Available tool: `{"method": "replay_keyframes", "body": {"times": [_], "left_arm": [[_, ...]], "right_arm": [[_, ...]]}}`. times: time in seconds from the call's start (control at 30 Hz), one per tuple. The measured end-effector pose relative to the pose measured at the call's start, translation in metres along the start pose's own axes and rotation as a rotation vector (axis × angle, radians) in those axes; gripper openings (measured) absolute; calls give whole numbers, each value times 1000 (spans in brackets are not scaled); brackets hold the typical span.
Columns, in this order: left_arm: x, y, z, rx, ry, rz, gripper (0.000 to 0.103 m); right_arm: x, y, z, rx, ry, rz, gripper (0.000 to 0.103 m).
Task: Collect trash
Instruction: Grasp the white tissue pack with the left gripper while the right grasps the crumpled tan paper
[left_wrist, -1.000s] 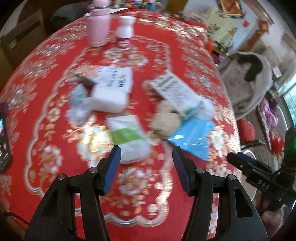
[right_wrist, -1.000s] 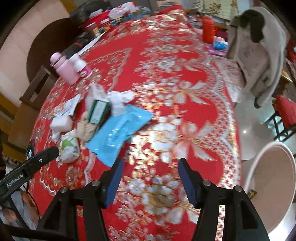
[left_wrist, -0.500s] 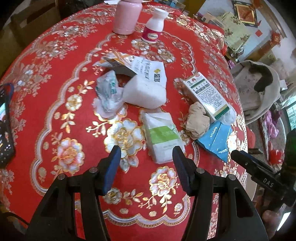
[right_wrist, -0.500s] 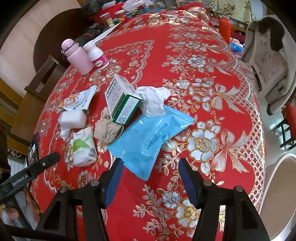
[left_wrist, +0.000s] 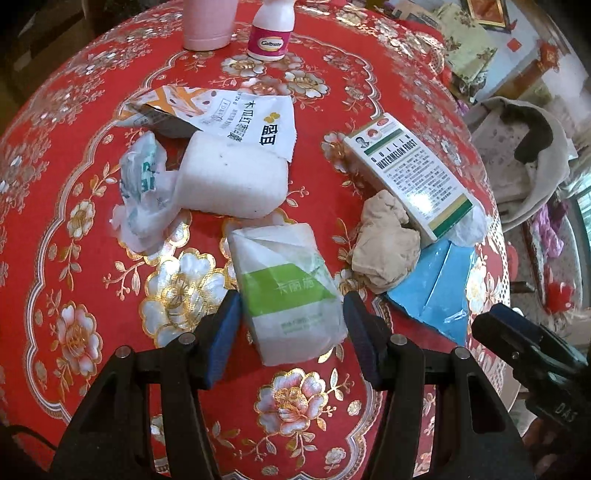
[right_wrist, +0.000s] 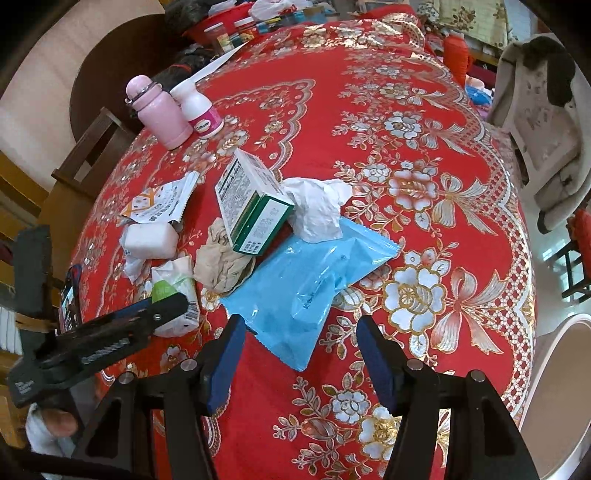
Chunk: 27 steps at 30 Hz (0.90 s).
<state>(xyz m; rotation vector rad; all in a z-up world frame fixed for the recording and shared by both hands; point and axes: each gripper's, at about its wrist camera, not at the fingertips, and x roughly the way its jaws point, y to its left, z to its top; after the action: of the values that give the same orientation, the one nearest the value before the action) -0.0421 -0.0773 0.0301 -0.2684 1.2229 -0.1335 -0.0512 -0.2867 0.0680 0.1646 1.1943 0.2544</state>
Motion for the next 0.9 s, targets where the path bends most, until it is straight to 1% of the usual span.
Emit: {"method": "replay_keyframes", "body": {"times": [0.03, 0.13, 0.23, 0.37, 0.53, 0.67, 0.7, 0.73, 0.77, 0.9], "left_arm": [[-1, 2, 0, 6, -2, -3, 32], [-3, 13, -1, -12, 20, -41, 27], [-14, 21, -3, -9, 6, -36, 26], [-31, 26, -4, -1, -27, -35, 26], [-43, 36, -7, -3, -39, -37, 26], [-47, 42, -11, 3, -45, -29, 26], [-48, 43, -12, 0, -43, -32, 26], [-48, 45, -13, -2, -41, -35, 26], [-48, 46, -13, -1, -41, -35, 26], [-46, 46, -13, -1, -38, -38, 26]], "right_arm": [[1, 2, 0, -4, 0, 7, 60], [5, 9, 3, -18, 2, 23, 60], [13, 21, 8, -28, 10, 49, 60], [27, 43, 18, -64, 17, 62, 60], [49, 60, 33, -64, 12, 37, 60], [68, 65, 41, -51, 22, 38, 60], [71, 67, 41, -57, 20, 31, 56], [73, 67, 41, -60, 24, 31, 40], [74, 68, 40, -58, 30, 39, 33], [64, 72, 27, -90, 38, 66, 29]]}}
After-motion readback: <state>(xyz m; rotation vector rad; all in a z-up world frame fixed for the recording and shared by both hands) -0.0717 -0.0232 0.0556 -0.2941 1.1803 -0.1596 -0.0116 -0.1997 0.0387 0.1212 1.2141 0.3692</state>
